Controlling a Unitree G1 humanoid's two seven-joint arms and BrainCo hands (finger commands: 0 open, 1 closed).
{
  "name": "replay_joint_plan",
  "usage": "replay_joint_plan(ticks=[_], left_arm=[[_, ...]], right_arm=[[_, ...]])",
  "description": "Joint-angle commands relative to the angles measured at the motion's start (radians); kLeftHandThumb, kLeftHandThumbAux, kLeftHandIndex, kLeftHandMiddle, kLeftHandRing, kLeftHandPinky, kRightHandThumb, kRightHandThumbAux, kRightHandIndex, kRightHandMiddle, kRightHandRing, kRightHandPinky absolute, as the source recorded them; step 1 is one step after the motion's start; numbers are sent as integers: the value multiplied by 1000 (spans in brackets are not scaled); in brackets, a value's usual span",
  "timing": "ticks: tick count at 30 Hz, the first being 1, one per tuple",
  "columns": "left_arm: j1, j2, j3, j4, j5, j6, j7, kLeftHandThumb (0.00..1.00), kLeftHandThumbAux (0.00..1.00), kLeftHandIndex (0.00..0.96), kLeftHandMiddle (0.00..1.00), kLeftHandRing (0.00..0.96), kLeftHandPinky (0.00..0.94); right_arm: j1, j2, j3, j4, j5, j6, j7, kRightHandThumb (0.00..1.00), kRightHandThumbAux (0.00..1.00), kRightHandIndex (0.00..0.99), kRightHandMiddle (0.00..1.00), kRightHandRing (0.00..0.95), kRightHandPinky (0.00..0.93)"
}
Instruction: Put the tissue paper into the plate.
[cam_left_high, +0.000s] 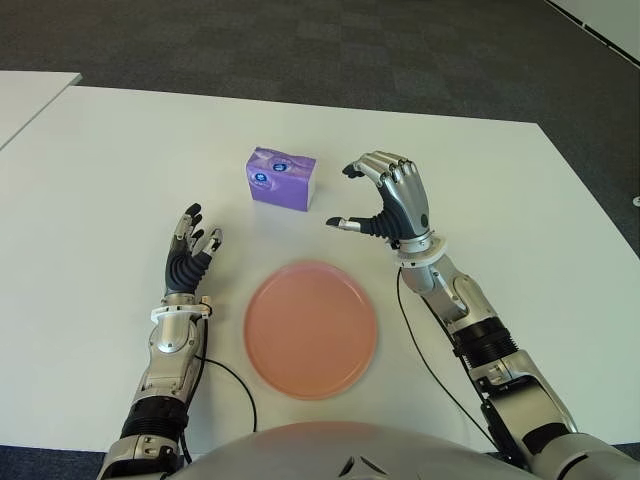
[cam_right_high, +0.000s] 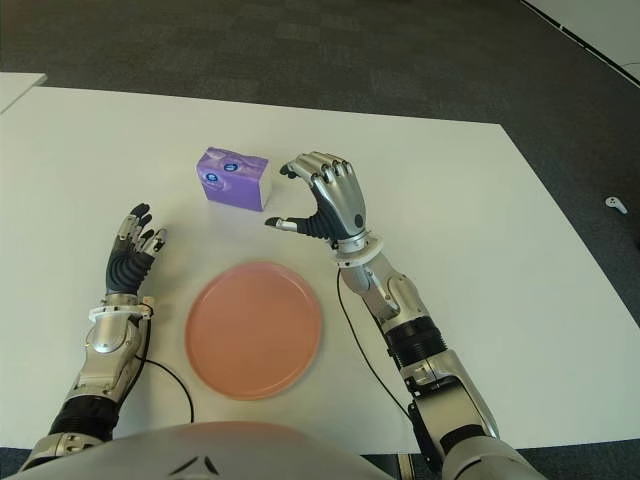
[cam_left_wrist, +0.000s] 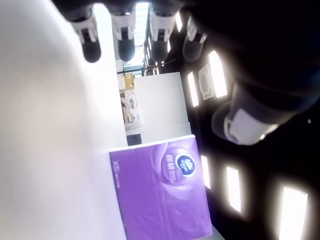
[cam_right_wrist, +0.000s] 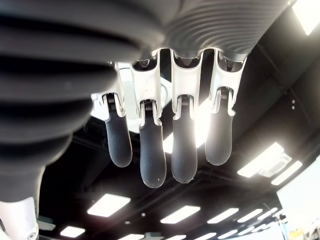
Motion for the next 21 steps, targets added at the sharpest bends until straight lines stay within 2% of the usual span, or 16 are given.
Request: replay_joint_plan(ticks=[1,3,8,9,10,12,14,15,17,21], left_arm=[[41,-18,-11,67,20,47,19,0,594,0,0,0,0],[38,-19,-11,70,22,48,25,0,595,0,0,0,0],[34,-22,-10,75,25,52,35,0,593,0,0,0,0],[34,-22,-10,76,25,52,36,0,592,0,0,0,0],[33,-23,-11,78,26,52,38,0,592,0,0,0,0],[31,-24,-11,81,26,52,40,0,591,0,0,0,0],[27,-25,-10,86,26,53,42,0,586,0,0,0,0],[25,-25,-10,89,26,55,45,0,584,0,0,0,0],[21,-26,-10,91,29,62,52,0,578,0,0,0,0],[15,-30,-10,101,31,63,58,0,578,0,0,0,0]], right_arm=[[-15,14,-17,34,71,15,87,852,679,398,542,870,851],[-22,21,-26,47,104,23,129,852,678,399,543,867,846],[-41,35,-38,84,162,46,212,849,673,413,561,757,706],[-48,37,-39,98,168,49,224,793,686,415,507,626,591],[-52,38,-39,108,172,49,231,757,695,416,472,541,515],[-75,44,-31,161,170,46,236,726,702,417,441,467,450],[-114,53,-13,232,152,54,246,542,572,254,253,247,239],[-132,58,-4,253,139,68,253,513,552,222,220,210,203],[-165,75,12,277,116,105,265,421,489,95,96,87,83],[-231,121,38,334,90,161,261,357,447,24,25,22,21]])
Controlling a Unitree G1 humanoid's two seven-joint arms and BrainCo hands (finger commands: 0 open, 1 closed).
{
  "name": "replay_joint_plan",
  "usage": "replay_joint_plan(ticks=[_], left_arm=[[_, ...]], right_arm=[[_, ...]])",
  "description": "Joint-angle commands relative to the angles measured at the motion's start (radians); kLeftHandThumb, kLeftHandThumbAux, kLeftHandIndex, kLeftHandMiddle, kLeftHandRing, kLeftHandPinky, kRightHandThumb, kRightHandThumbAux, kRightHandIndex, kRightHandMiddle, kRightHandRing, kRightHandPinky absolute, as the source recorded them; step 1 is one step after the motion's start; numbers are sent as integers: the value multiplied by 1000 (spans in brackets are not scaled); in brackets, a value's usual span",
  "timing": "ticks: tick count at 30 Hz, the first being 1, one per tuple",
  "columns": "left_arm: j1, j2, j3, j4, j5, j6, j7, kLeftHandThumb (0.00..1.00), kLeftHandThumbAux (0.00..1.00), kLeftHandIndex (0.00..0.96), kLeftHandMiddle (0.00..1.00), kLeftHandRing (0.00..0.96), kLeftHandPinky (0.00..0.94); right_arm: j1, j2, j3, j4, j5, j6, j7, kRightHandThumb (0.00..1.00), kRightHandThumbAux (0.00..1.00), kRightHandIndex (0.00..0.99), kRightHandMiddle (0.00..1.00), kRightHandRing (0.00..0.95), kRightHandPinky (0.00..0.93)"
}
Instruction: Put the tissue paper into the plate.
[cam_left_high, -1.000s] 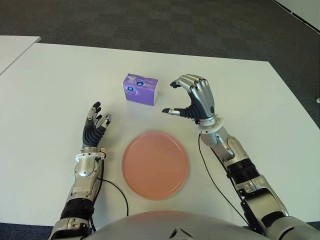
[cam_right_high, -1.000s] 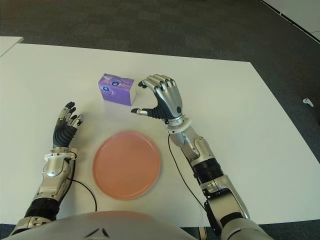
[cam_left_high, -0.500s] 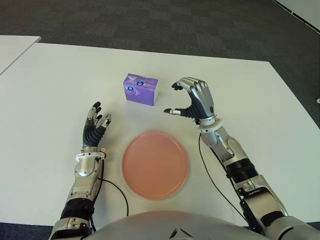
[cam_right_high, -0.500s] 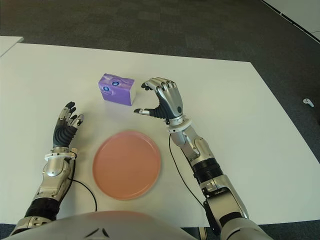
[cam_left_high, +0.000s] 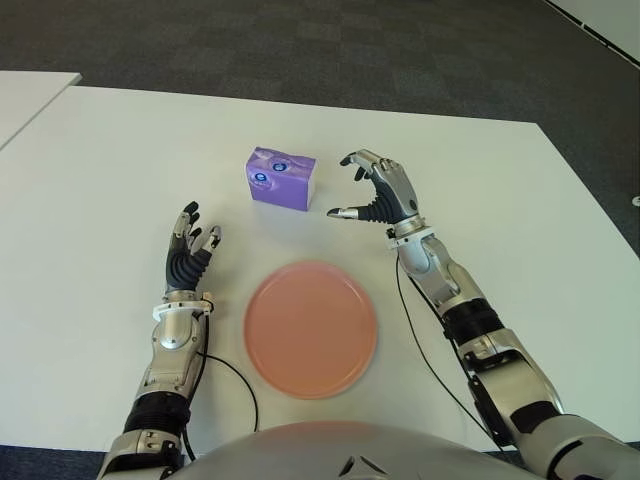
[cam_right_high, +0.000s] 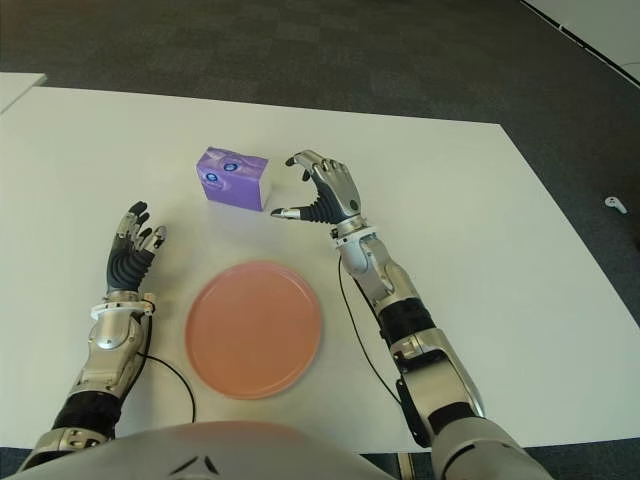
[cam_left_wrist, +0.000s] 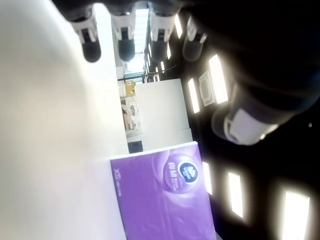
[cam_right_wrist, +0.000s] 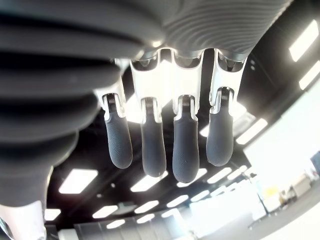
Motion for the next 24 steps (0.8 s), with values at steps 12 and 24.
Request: replay_joint_plan(ticks=[12,24], left_arm=[[31,-36,-12,101,1,38,14,0,589,0,0,0,0],[43,-43,-25,100,34,16,48,0,579,0,0,0,0]], right_arm=[[-269,156,73,288,-46,115,-96,244,393,0,0,0,0],[-365,205,101,400,-31,115,-138,213,379,0,0,0,0]])
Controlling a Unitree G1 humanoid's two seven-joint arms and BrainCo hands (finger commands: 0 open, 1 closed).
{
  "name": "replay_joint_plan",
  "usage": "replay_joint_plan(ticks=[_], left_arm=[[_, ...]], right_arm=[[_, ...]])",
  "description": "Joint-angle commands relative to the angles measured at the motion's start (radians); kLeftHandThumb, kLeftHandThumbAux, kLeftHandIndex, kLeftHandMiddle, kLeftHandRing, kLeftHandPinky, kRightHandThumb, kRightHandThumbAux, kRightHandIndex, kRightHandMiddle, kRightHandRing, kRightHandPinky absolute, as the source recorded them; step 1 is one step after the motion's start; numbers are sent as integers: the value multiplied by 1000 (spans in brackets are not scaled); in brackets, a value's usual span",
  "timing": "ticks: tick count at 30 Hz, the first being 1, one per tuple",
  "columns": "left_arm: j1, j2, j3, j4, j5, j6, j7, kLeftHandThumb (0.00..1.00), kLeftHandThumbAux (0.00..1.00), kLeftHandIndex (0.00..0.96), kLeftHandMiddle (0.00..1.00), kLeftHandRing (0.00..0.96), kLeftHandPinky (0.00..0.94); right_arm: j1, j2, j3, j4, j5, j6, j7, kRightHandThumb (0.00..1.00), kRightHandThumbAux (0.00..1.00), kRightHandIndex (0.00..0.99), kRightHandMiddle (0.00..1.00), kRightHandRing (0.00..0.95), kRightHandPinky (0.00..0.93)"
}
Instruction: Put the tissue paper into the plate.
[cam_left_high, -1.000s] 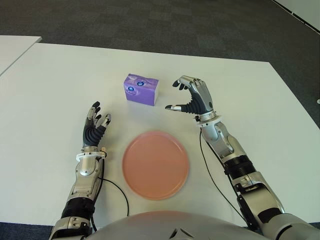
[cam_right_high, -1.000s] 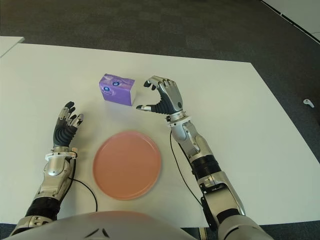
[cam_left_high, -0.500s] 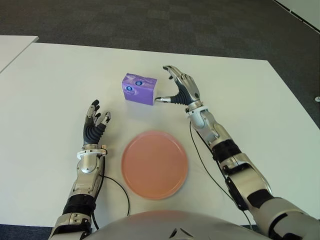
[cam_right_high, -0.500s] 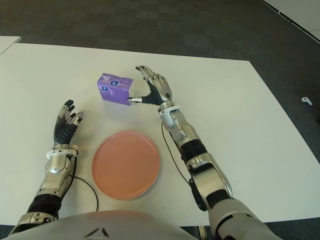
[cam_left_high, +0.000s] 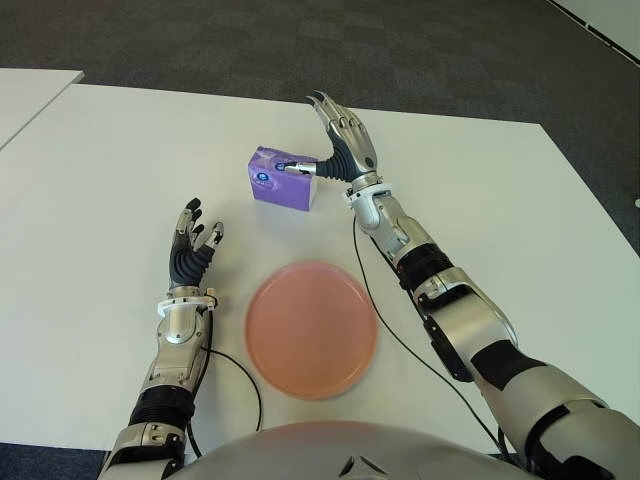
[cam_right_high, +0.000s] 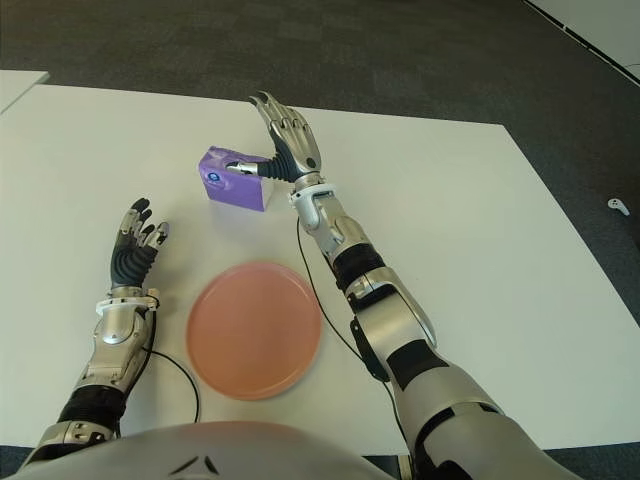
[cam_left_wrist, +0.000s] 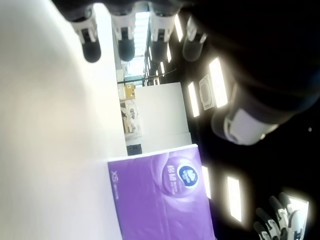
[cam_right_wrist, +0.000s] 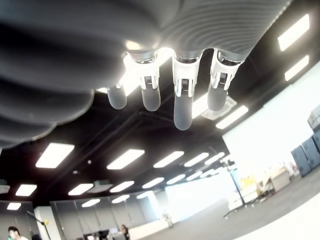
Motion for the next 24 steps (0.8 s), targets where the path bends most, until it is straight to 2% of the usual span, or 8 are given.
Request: replay_joint_plan(ticks=[1,24], left_arm=[[65,-31,-25,82,34,22,27,0,576,0,0,0,0],[30,-37,-30,201,54,-64,99,0,540,0,0,0,0]], right_arm=[[-27,20,13,49,7,8,-9,211,378,0,0,0,0],[-179,63,13,219,74,-30,34,195,393,0,0,0,0]])
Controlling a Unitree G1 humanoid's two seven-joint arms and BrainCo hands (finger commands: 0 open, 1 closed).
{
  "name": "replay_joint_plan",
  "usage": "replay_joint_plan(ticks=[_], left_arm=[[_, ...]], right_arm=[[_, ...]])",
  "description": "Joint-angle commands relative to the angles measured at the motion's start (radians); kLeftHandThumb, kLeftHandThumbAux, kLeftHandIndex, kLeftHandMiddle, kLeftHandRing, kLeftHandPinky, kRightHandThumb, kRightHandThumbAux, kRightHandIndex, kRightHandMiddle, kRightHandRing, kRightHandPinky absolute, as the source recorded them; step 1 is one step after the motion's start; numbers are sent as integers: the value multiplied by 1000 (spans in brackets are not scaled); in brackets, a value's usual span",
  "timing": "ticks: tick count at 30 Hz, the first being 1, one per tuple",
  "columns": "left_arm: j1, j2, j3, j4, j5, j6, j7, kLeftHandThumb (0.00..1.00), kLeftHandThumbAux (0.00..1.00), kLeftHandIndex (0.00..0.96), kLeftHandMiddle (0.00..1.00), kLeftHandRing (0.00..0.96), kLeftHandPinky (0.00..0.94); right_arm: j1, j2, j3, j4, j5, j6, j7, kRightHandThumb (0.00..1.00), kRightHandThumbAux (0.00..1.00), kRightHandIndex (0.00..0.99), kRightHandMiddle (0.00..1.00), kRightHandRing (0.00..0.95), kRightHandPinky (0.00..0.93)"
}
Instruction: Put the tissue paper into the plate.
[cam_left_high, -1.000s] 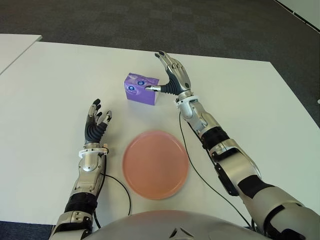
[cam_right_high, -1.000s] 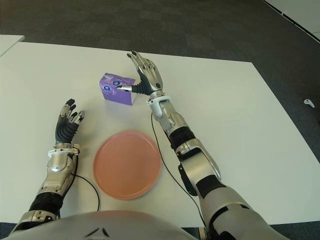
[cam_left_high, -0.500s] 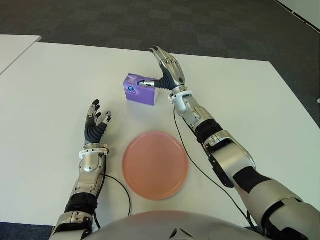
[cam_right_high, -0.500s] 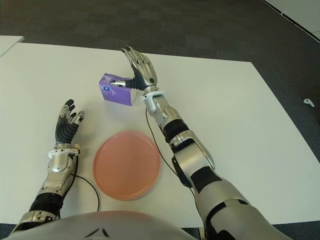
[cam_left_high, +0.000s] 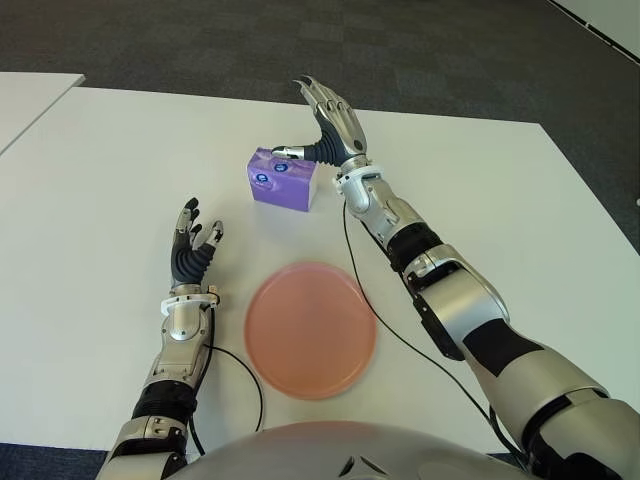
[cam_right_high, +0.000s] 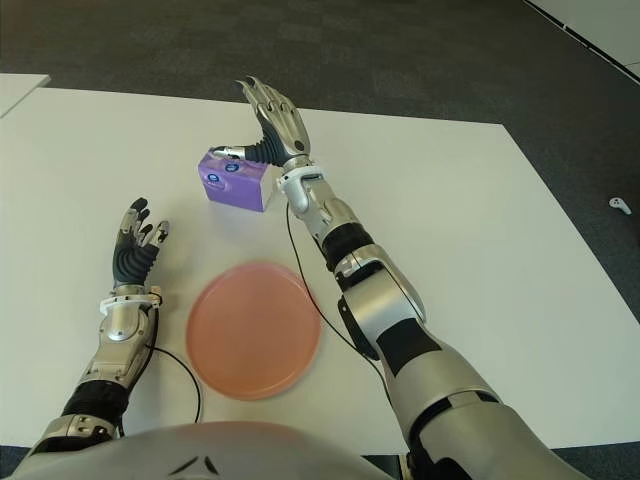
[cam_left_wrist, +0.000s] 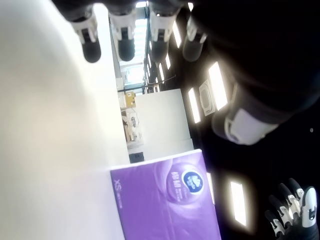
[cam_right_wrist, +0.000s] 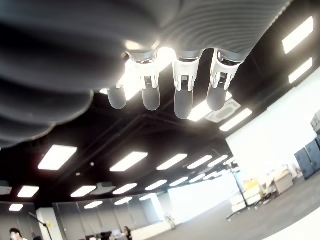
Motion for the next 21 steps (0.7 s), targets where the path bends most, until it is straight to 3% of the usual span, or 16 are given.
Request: replay_joint_plan(ticks=[1,11,21], left_arm=[[67,-39,-22,135,23,-19,22,0,539,0,0,0,0],[100,-39,-28,92,28,-5,32,0,518,0,0,0,0],[151,-42,-50,10,19,21,14,0,547,0,0,0,0]], right_arm=[[-36,23,1,64,25,-12,18,195,393,0,0,0,0],[-91,57,11,195,28,9,25,208,402,0,0,0,0],[-135,74,39,310,12,82,78,203,408,0,0,0,0]])
